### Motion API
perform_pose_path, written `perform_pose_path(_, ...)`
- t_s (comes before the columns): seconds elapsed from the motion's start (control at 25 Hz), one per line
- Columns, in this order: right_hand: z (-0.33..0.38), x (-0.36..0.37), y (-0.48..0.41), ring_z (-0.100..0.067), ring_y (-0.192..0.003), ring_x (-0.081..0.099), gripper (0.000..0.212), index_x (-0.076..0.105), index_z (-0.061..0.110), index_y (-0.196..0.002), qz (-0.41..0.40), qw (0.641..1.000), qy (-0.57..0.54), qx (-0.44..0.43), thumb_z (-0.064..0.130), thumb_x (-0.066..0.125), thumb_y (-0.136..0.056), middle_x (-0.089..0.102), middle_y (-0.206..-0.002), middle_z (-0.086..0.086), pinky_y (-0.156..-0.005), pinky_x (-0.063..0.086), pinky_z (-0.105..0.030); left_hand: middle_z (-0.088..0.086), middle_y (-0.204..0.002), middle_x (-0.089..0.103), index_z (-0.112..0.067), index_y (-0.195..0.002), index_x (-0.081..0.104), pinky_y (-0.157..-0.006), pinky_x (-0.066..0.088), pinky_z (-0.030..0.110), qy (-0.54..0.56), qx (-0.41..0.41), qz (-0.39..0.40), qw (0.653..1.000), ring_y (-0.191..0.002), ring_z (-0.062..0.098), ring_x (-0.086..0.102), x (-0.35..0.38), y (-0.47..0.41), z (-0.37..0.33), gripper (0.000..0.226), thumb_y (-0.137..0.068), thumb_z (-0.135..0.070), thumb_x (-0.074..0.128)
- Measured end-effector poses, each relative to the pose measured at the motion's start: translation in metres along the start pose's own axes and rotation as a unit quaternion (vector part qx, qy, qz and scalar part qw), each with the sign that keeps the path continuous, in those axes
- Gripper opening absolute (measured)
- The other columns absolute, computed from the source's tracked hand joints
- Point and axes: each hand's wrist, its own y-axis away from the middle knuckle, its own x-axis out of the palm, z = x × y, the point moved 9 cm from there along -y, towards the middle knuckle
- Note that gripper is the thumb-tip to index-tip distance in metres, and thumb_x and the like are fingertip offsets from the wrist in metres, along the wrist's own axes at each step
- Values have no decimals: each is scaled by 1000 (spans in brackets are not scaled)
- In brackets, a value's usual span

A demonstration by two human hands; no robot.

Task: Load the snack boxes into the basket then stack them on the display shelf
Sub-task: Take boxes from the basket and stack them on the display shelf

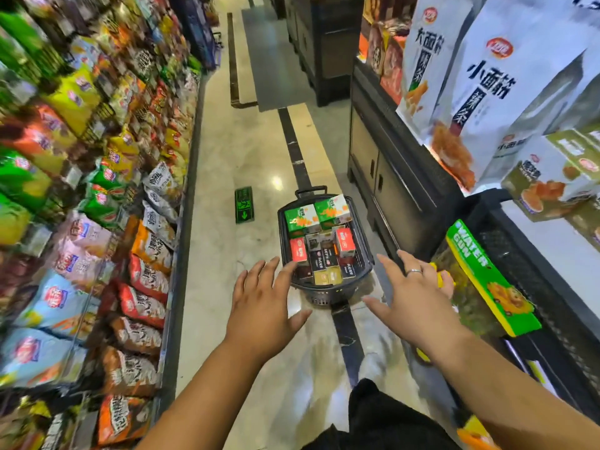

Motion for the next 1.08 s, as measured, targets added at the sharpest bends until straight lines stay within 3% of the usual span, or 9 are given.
perform_pose_path(0.12, 6, -12, -77, -25, -144, 18, 79, 18, 39, -151, 9, 999, -32, -16, 72, 47, -85, 17, -161, 0, -117, 14, -53, 3, -159, 28, -31, -152, 27, -120, 10, 45, -4, -17, -10, 1000, -147, 28, 21, -4, -70, 13, 81, -83, -67, 48)
perform_pose_path(0.32, 17, -37, -193, -28, -145, 17, 79, 15, 37, -152, 46, 997, -31, -53, 69, 47, -87, 18, -160, -3, -117, 12, -52, 0, -160, 24, -31, -153, 22, -120, 9, 43, -2, -44, 8, 999, -149, 23, 16, -3, -170, 23, 83, -85, -67, 51)
perform_pose_path(0.64, 48, -3, -322, -32, -140, 29, 80, 18, 33, -152, 93, 995, -12, -33, 66, 49, -86, 25, -157, -4, -113, 25, -50, 1, -161, 22, -30, -155, 16, -120, 7, 41, -8, -32, 68, 997, -149, 24, 15, 32, -298, 74, 86, -85, -66, 53)
perform_pose_path(0.88, 78, 40, -429, -31, -141, 26, 80, 18, 31, -152, 96, 992, -38, 71, 65, 50, -87, 22, -158, -5, -114, 20, -53, 2, -157, 29, -27, -154, 22, -118, 13, 40, -16, 84, 147, 985, -145, 24, 23, 84, -460, 121, 90, -82, -68, 58)
perform_pose_path(1.08, 81, 88, -486, -34, -136, 34, 79, 22, 30, -150, 104, 969, -87, 205, 63, 55, -86, 27, -155, -7, -110, 26, -49, 2, -153, 36, -25, -152, 27, -113, 23, 36, -3, 159, 233, 959, -141, 25, 31, 149, -561, 144, 91, -79, -65, 64)
